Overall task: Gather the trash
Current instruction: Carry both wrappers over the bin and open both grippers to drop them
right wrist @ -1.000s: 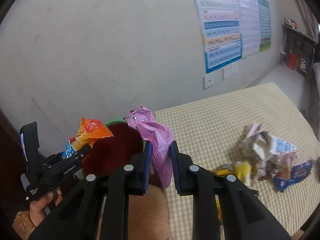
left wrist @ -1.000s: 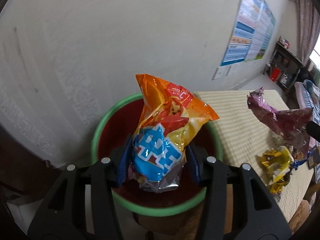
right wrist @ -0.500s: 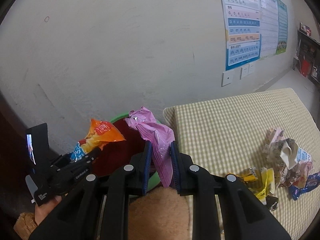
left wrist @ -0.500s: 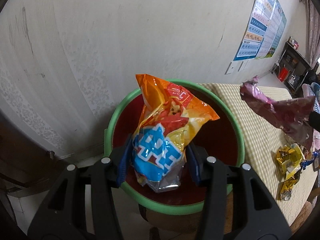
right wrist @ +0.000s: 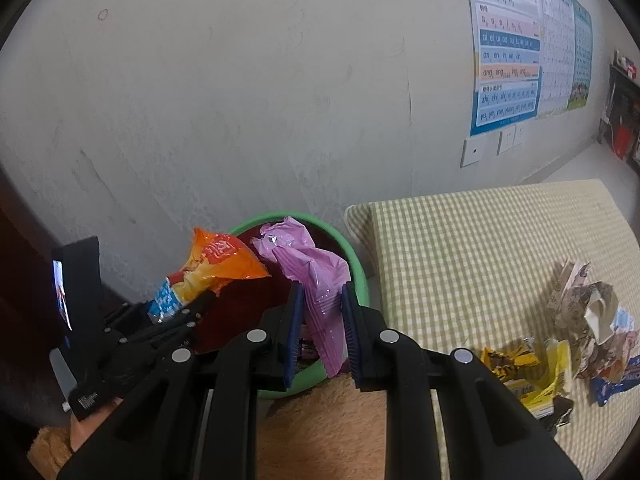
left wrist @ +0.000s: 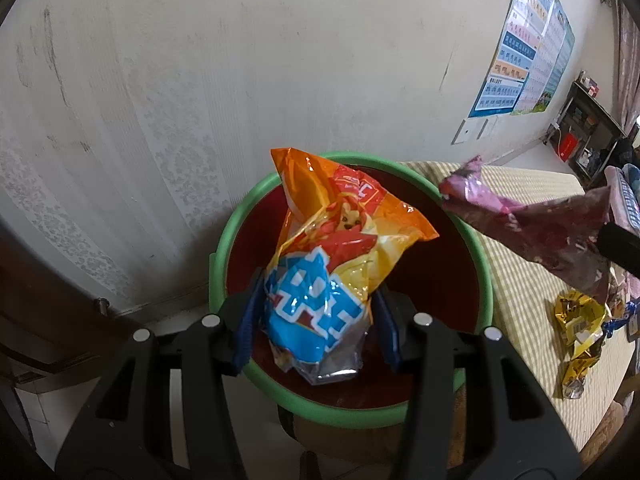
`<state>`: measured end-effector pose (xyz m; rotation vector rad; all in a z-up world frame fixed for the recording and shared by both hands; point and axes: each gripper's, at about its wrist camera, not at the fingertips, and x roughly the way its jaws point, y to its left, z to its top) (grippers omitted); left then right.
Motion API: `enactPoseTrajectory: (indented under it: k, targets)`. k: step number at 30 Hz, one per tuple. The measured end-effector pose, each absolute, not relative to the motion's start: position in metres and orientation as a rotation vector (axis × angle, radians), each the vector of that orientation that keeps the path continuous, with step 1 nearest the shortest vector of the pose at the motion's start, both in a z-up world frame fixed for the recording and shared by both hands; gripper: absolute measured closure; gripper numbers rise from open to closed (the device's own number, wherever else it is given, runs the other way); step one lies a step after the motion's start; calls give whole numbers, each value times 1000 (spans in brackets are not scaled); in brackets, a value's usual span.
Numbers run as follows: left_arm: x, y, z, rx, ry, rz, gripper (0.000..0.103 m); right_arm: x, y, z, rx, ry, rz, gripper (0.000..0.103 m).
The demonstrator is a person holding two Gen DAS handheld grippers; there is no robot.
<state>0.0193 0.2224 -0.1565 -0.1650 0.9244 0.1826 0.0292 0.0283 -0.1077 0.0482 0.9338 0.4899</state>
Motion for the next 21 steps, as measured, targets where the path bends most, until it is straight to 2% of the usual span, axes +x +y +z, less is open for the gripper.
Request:
enactPoseTrajectory:
  k: [21]
  targets:
    - [21, 218, -160, -152, 945, 182, 54, 29, 35, -112, 49, 939, 487, 82]
